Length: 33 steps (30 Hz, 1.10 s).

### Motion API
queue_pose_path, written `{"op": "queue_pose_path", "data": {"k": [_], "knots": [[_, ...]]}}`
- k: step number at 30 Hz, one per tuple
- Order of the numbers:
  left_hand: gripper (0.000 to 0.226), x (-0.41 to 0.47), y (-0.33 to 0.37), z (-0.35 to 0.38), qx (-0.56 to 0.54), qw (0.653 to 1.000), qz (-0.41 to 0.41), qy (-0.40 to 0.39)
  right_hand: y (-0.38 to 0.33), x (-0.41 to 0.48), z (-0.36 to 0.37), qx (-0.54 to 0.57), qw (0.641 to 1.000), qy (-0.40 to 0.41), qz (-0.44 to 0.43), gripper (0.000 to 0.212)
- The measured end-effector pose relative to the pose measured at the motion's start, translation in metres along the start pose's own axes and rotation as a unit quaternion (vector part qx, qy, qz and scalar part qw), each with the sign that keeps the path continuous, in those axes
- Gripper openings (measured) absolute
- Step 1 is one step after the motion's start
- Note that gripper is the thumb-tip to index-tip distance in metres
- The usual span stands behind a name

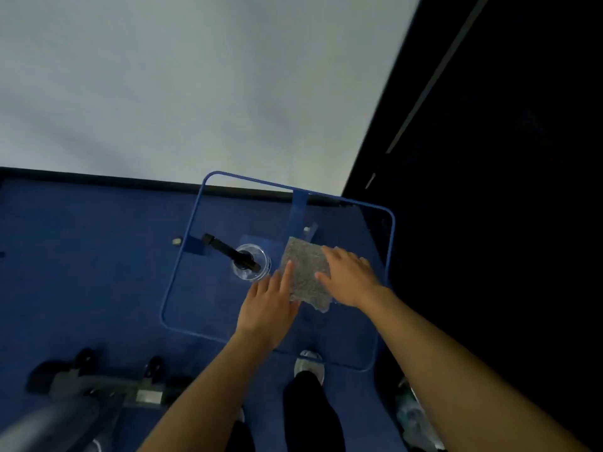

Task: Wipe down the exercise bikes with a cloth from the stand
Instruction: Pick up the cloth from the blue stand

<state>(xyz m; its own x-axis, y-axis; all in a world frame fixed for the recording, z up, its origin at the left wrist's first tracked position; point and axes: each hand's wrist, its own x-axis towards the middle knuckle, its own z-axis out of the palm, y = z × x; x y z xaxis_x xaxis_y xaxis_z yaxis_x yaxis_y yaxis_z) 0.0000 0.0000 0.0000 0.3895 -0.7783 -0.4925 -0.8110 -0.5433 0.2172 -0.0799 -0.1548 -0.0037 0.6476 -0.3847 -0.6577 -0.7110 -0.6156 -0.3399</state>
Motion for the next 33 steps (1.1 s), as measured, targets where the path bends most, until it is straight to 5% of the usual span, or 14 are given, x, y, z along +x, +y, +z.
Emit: {"op": "queue_pose_path", "data": {"k": [10,18,25,33], "knots": [[0.068,-0.004,-0.029,0.029,0.022,1.0,-0.015,0.006,-0.012,0.061,0.03,-0.045,0.998,0.047,-0.024,0.076],[0.066,-0.014,-0.03,0.02,0.016,1.0,-0.01,0.015,-0.011,0.054,0.024,0.089,0.985,0.149,0.009,0.014],[0.071,-0.061,-0.035,-0.005,0.026,0.999,-0.017,0.038,-0.029,-0.006,0.008,0.16,0.979,0.127,0.016,0.019],[0.059,-0.173,-0.056,-0.059,0.051,0.994,-0.031,0.09,-0.113,-0.135,-0.027,0.112,0.968,0.223,-0.01,0.009]]}}
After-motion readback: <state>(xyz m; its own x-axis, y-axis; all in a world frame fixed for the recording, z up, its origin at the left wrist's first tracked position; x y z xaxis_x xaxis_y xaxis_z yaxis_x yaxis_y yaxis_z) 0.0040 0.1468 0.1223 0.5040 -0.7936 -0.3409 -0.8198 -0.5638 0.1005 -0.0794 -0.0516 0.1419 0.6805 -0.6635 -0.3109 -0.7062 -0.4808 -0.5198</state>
